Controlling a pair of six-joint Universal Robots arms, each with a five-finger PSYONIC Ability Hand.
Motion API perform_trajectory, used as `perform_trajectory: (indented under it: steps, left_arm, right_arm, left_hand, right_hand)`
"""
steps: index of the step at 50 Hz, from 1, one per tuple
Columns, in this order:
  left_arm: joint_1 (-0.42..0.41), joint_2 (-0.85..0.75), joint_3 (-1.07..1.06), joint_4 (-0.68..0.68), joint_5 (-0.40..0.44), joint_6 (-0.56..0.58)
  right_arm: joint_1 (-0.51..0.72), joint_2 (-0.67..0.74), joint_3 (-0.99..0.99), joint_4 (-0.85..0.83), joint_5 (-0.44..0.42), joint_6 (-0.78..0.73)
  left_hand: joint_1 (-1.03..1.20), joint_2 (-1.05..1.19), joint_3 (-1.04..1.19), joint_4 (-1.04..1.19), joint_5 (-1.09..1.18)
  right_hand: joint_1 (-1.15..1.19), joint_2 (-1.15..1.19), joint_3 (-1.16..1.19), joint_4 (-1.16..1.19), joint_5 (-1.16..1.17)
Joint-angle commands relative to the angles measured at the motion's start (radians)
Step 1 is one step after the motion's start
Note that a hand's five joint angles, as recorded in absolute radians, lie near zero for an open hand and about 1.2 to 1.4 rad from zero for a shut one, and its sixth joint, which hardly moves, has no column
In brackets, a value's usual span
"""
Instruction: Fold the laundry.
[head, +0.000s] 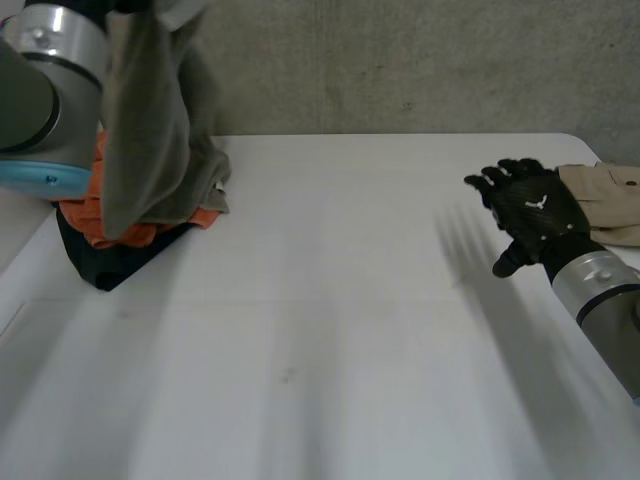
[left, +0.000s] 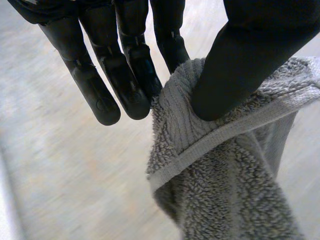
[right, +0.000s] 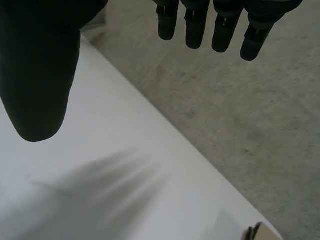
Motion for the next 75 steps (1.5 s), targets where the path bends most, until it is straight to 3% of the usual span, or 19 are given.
perform_trajectory:
  steps: [1, 9, 12, 14, 15, 16, 22, 28, 35, 39, 43, 49, 62, 64, 68, 69, 75]
  left_arm:
    - [-0.208, 0.109, -0.158, -0.042, 0.027, -0.136]
    - [-0.494, -0.053, -0.299, -0.077, 0.064, -0.232]
    - [-0.538, -0.116, -0.299, -0.099, 0.075, -0.24]
    - [-0.559, -0.164, -0.281, -0.148, 0.079, -0.234]
    - [-0.559, -0.174, -0.258, -0.198, 0.082, -0.231]
    - [-0.556, -0.173, -0.245, -0.221, 0.082, -0.229]
    - [-0.445, -0.054, -0.219, -0.389, 0.076, -0.216]
    - [-0.294, 0.062, -0.3, -0.38, 0.079, -0.176]
    - [-0.098, 0.088, -0.438, -0.334, 0.119, 0.031]
    - [0.005, 0.05, -0.469, -0.326, 0.156, 0.129]
    - [0.071, 0.019, -0.489, -0.335, 0.188, 0.145]
    - [0.113, 0.007, -0.521, -0.325, 0.208, 0.105]
    - [0.103, 0.028, -0.575, -0.239, 0.207, 0.039]
    - [0.1, 0.034, -0.583, -0.229, 0.204, 0.034]
    - [0.099, 0.046, -0.595, -0.228, 0.204, 0.024]
    - [0.099, 0.048, -0.596, -0.228, 0.202, 0.021]
    - [0.099, 0.054, -0.606, -0.222, 0.202, 0.007]
  right_arm:
    - [-0.033, -0.077, 0.005, -0.012, 0.038, 0.073]
    - [-0.091, -0.073, -0.033, -0.027, 0.11, 0.141]
    - [-0.096, -0.056, -0.042, -0.015, 0.128, 0.141]
    - [-0.096, -0.038, -0.051, 0.008, 0.136, 0.139]
    - [-0.094, -0.025, -0.061, 0.03, 0.145, 0.138]
    - [-0.092, -0.019, -0.064, 0.043, 0.145, 0.138]
    - [-0.085, -0.012, -0.093, 0.174, 0.139, 0.148]
    - [-0.005, -0.038, -0.143, 0.373, 0.147, 0.188]
    - [0.107, -0.064, -0.139, 0.619, 0.142, 0.191]
    - [0.164, -0.065, -0.085, 0.616, 0.153, 0.171]
    - [0.206, -0.062, -0.023, 0.541, 0.161, 0.145]
    - [0.305, -0.044, 0.076, 0.389, 0.205, 0.154]
    - [0.411, 0.093, 0.094, 0.173, 0.365, 0.15]
    - [0.408, 0.116, 0.088, 0.151, 0.374, 0.142]
    - [0.4, 0.151, 0.079, 0.088, 0.388, 0.121]
    - [0.395, 0.159, 0.073, 0.068, 0.392, 0.11]
    - [0.377, 0.122, 0.064, 0.062, 0.394, 0.076]
  left_hand:
    - [0.22, 0.204, 0.208, 0.197, 0.26]
    - [0.22, 0.204, 0.208, 0.197, 0.26]
    - [0.22, 0.204, 0.208, 0.197, 0.26]
    - [-0.437, -0.453, -0.449, -0.46, -0.397]
    - [-0.905, -0.921, -0.917, -0.928, -0.865]
    - [-1.001, -1.018, -1.014, -1.025, -0.962]
    - [-1.001, -1.018, -1.014, -1.025, -0.962]
    - [-1.001, -1.018, -1.014, -1.025, -0.962]
    - [-1.001, -1.018, -1.014, -1.025, -0.962]
    - [-1.001, -1.018, -1.014, -1.025, -0.962]
    - [-1.001, -1.018, -1.014, -1.025, -0.962]
    - [-1.001, -1.018, -1.014, -1.025, -0.962]
    - [-1.001, -1.018, -1.014, -1.025, -0.962]
    - [-1.001, -1.018, -1.014, -1.025, -0.962]
    - [-1.001, -1.018, -1.014, -1.025, -0.962]
    - [-1.001, -1.018, -1.014, -1.025, -0.962]
    - [-1.001, -1.018, -1.014, -1.025, -0.962]
  right_hand:
    - [-0.047, -0.036, -0.032, -0.036, -0.039]
    - [-0.047, -0.036, -0.032, -0.036, -0.039]
    - [-0.047, -0.036, -0.032, -0.036, -0.039]
    - [-0.047, -0.036, -0.032, -0.036, -0.039]
    - [-0.047, -0.036, -0.032, -0.036, -0.039]
    - [-0.047, -0.036, -0.032, -0.036, -0.039]
    - [-0.047, -0.036, -0.032, -0.036, -0.039]
    - [-0.047, -0.036, -0.032, -0.036, -0.039]
    - [-0.047, -0.036, -0.032, -0.036, -0.039]
    - [-0.047, -0.036, -0.032, -0.036, -0.039]
    - [-0.047, -0.036, -0.032, -0.036, -0.039]
    - [-0.018, -0.006, -0.003, -0.007, -0.01]
    - [0.252, 0.264, 0.267, 0.263, 0.26]
    - [0.343, 0.354, 0.358, 0.354, 0.351]
    - [0.909, 0.92, 0.924, 0.92, 0.917]
    - [1.154, 1.166, 1.169, 1.165, 1.162]
    - [1.174, 1.186, 1.189, 1.185, 1.182]
